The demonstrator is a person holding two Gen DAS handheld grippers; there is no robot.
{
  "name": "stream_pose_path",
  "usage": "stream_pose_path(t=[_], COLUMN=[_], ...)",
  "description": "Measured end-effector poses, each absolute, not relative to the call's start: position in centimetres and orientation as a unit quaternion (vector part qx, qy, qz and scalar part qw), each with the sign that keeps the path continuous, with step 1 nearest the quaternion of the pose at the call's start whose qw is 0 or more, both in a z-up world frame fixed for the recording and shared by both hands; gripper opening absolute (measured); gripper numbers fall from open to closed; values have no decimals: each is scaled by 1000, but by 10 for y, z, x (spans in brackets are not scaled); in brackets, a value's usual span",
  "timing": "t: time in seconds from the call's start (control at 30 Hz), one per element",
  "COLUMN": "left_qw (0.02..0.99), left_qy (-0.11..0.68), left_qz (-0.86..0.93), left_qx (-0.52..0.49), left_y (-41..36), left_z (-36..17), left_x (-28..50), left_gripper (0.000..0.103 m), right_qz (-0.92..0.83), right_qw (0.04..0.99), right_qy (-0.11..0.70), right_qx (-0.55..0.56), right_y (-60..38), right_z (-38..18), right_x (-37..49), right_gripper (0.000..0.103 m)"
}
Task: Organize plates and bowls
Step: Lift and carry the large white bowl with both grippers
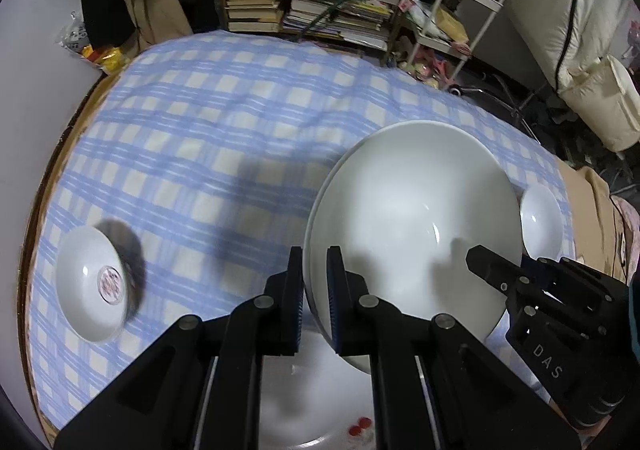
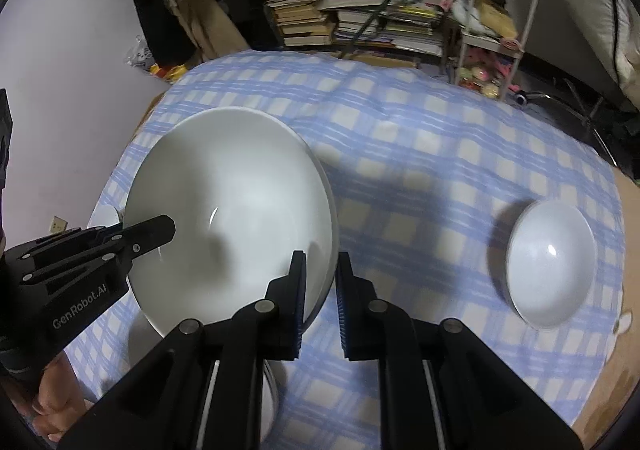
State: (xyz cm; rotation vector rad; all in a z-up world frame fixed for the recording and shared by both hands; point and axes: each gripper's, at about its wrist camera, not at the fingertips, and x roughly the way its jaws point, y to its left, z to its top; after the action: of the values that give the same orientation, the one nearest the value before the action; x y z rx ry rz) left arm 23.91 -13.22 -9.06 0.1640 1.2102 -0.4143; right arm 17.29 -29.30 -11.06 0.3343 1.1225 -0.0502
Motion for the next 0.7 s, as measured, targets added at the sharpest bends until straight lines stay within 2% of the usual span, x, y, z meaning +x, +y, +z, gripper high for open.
stream_pose_path(t=[0.7], left_qw=[761], left_qy=[602], left_qz=[-215], left_qx=[114], left_y=[-185], left_z=[-146], left_x=[171], left_gripper=[10], right_qz=[-73], right_qw=[813], right_qy=[539], right_qx=[208], right_y=[-340], right_z=[-151], right_x=[91], right_gripper=[16])
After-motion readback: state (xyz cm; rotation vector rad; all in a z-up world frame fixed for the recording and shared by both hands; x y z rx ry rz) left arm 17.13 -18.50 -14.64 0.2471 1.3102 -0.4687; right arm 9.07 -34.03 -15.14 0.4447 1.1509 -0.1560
